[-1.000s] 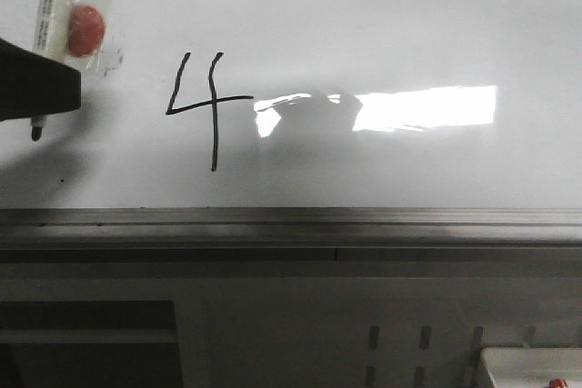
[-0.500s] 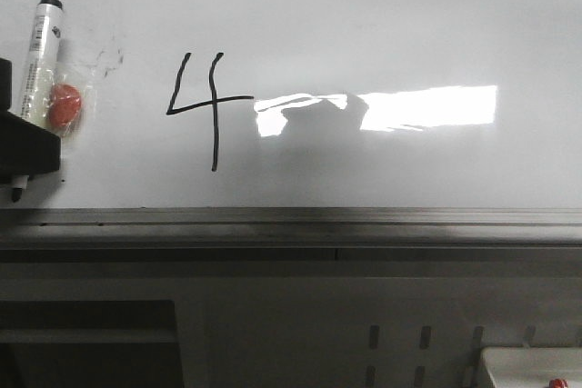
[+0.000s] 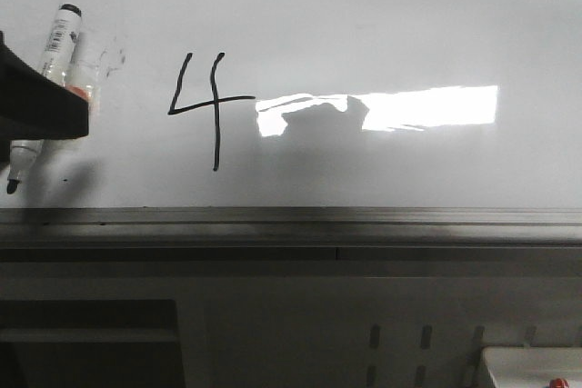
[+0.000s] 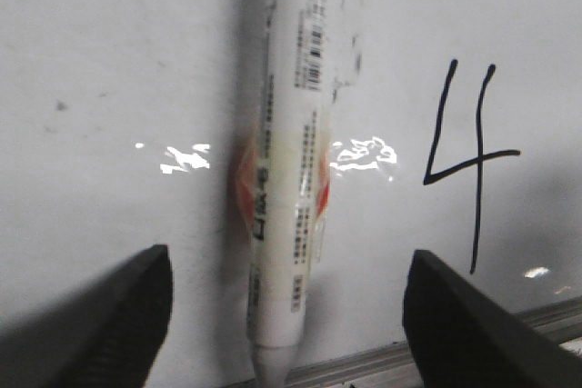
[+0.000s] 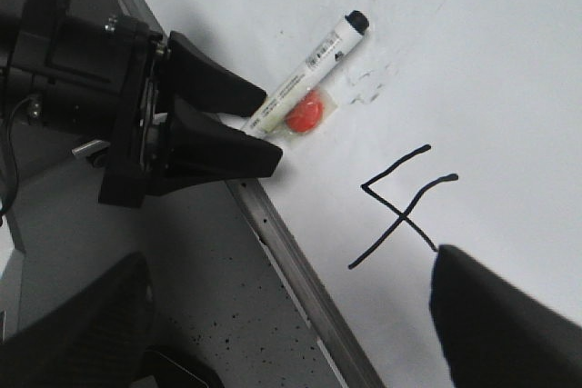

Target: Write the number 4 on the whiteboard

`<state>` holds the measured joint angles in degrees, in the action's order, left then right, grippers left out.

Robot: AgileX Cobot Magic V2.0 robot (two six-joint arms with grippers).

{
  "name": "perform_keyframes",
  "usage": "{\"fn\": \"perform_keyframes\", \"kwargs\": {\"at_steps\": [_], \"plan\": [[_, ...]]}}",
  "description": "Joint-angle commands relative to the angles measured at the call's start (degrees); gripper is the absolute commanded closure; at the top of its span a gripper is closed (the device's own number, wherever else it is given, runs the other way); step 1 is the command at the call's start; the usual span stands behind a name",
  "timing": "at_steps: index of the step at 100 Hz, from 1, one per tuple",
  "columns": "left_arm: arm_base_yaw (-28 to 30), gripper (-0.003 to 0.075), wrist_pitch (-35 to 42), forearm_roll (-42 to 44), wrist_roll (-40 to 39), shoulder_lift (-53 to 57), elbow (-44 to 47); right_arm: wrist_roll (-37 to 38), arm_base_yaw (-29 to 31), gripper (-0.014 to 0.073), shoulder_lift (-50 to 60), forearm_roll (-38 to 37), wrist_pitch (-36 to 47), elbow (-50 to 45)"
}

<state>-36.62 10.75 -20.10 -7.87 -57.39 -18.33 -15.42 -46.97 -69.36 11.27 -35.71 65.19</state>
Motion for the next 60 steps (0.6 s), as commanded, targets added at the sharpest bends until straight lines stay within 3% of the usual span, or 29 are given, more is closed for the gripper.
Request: {"fn": "perform_keyframes", "kwargs": {"at_steps": [1,8,12,13,17,22,46,60], "plan": [[0.23,0.0214,3.16,-0.02,-0.49,4.04,-1.38,-0.54,0.40,0.0150,3.02,-0.67,2.94,1.55],[0.23,0.0288,2.28,1.11,-0.49,8.92,-1.38,-0.54,0.40,0.0353,5.63,-1.12,4.72,-0.30],[0.23,0.0410,1.73,2.25,-0.49,12.14,-1.38,-0.54,0.40,0.0500,8.02,-1.57,6.26,-2.07],[0.23,0.0410,1.61,2.25,-0.49,12.69,-1.38,-0.54,0.40,0.0548,8.39,-1.67,6.58,-2.41],[0.23,0.0556,0.76,4.06,-0.49,16.10,-1.38,-0.54,0.40,0.0663,10.44,-1.67,8.14,-4.21],[0.23,0.0740,-0.32,6.95,-0.49,20.05,-1.38,-0.44,0.40,0.0655,13.61,-1.76,11.33,-7.69],[0.23,0.0733,-10.75,22.79,-0.39,38.94,-0.57,-0.44,0.40,0.0656,34.73,-1.76,25.94,-27.13],[0.23,0.0733,-21.10,25.53,-0.39,47.57,1.17,-0.44,0.40,0.0657,47.07,-1.76,27.76,-38.70]]}}
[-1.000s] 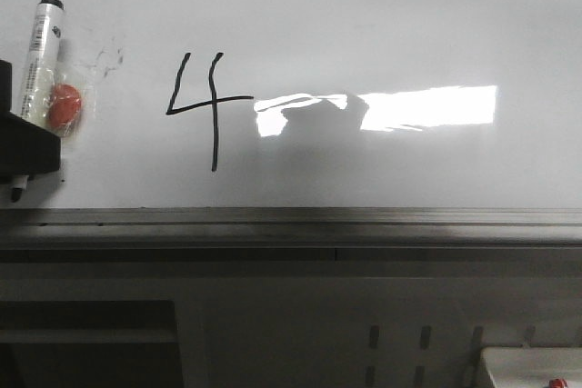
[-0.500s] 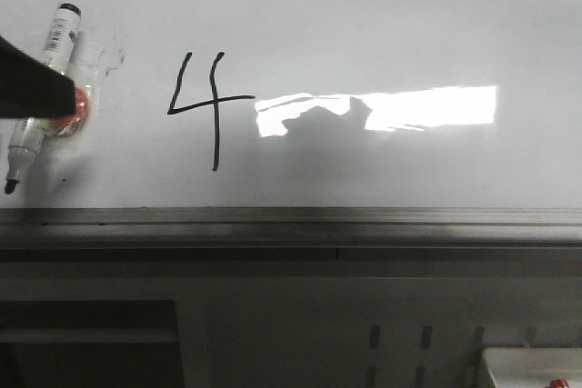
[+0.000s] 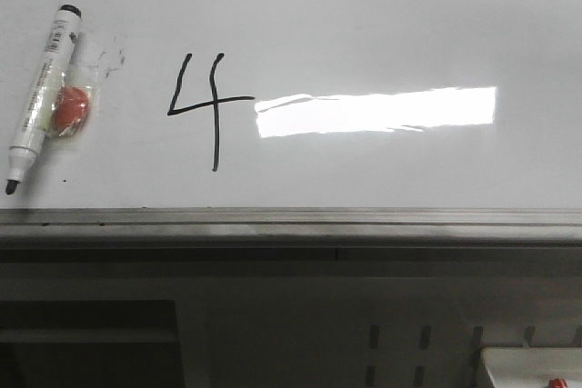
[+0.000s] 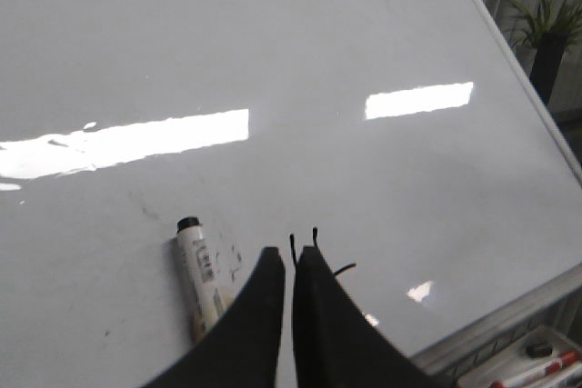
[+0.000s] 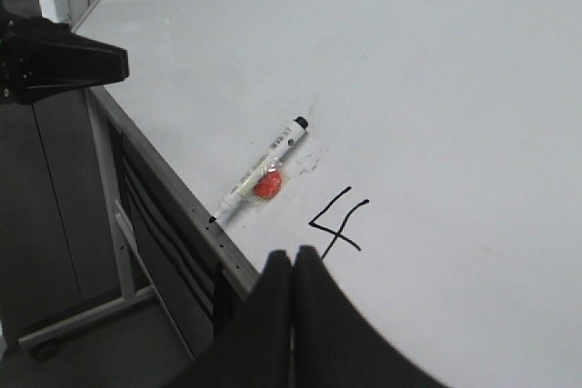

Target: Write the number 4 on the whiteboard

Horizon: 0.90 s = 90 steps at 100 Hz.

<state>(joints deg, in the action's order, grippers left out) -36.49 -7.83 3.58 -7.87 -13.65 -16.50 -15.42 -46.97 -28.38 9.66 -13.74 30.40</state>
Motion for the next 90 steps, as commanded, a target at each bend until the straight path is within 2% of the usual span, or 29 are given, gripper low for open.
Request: {"fn": "perform_keyframes", "kwargs": {"at_steps": [1,19,34,90], "plan": [[0.10,0.0733,-2.84,1.85,-0.39,4.20,-0.49,-0.44,0.40,0.0657,7.18,-0.15,5.79,-4.92],[0.10,0.0733,-6.29,3.97,-0.28,10.58,1.08,-0.44,0.40,0.0658,18.61,-0.15,5.45,-14.90],[0.10,0.0733,-6.55,3.56,-0.28,11.21,1.05,-0.44,0.40,0.0658,24.07,-0.15,5.07,-17.89],[0.10,0.0733,-6.83,3.44,-0.28,11.21,1.62,-0.44,0.40,0.0658,24.58,-0.15,4.12,-18.01]]}}
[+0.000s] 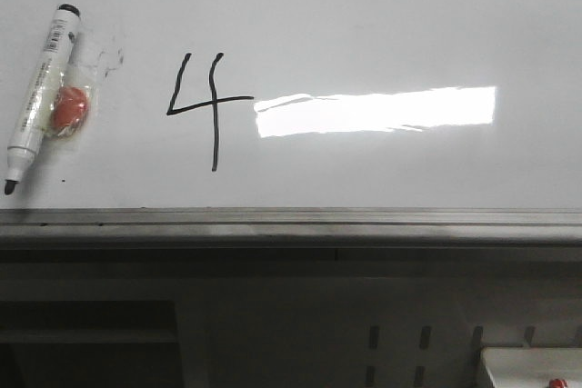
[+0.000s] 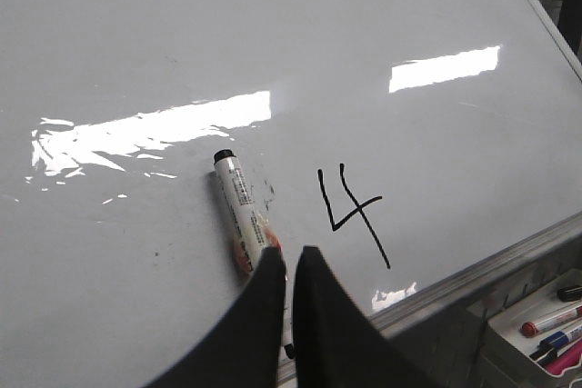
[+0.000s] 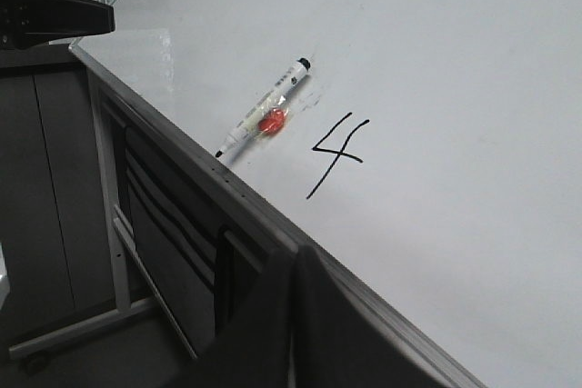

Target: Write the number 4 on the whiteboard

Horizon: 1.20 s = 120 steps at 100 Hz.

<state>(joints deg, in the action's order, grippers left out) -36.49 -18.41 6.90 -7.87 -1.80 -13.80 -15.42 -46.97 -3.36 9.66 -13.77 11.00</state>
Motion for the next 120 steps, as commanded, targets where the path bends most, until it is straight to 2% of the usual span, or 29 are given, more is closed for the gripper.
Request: {"fn": "perform_keyframes", "kwargs": {"at_steps": [1,14,25,42,50,61,78,94,104,120], "plan": [[0.10,0.0733,3.35,0.12,-0.28,-0.65,-1.08,-0.44,0.40,0.0658,-0.45,-0.15,4.16,1.39],[3.17,0.0733,1.59,-1.00,-0.28,-0.65,-1.08,-0.44,0.40,0.0658,-0.45,-0.15,4.16,1.39],[10.54,0.0733,-0.02,-4.90,0.15,-0.65,-0.97,-0.44,0.40,0.0658,-0.45,-0.15,4.16,1.39],[22.72,0.0733,1.27,-8.86,13.98,-0.65,1.44,-0.44,0.40,0.0658,-0.45,-0.15,4.16,1.39],[27.73,0.0733,1.26,-12.73,14.65,-0.54,3.30,-0.44,0.40,0.0658,-0.45,-0.15,4.16,1.39],[32.60,0.0733,1.26,-12.71,14.43,-0.22,6.18,-0.44,0.40,0.0658,-0.45,-0.15,4.16,1.39],[35.60,0.0733,3.01,-10.22,6.02,3.70,11.59,-0.44,0.40,0.0658,-0.45,-0.15,4.16,1.39],[35.71,0.0733,5.26,-7.49,0.71,3.58,16.16,-0.44,0.40,0.0658,-0.45,-0.15,4.13,1.39],[35.71,0.0733,0.28,-6.57,0.70,3.58,16.01,-0.44,0.40,0.0658,-0.45,-0.15,4.13,1.39],[35.71,0.0733,0.41,-6.46,0.70,3.58,16.01,-0.44,0.40,0.0658,-0.45,-0.15,4.13,1.39]]}}
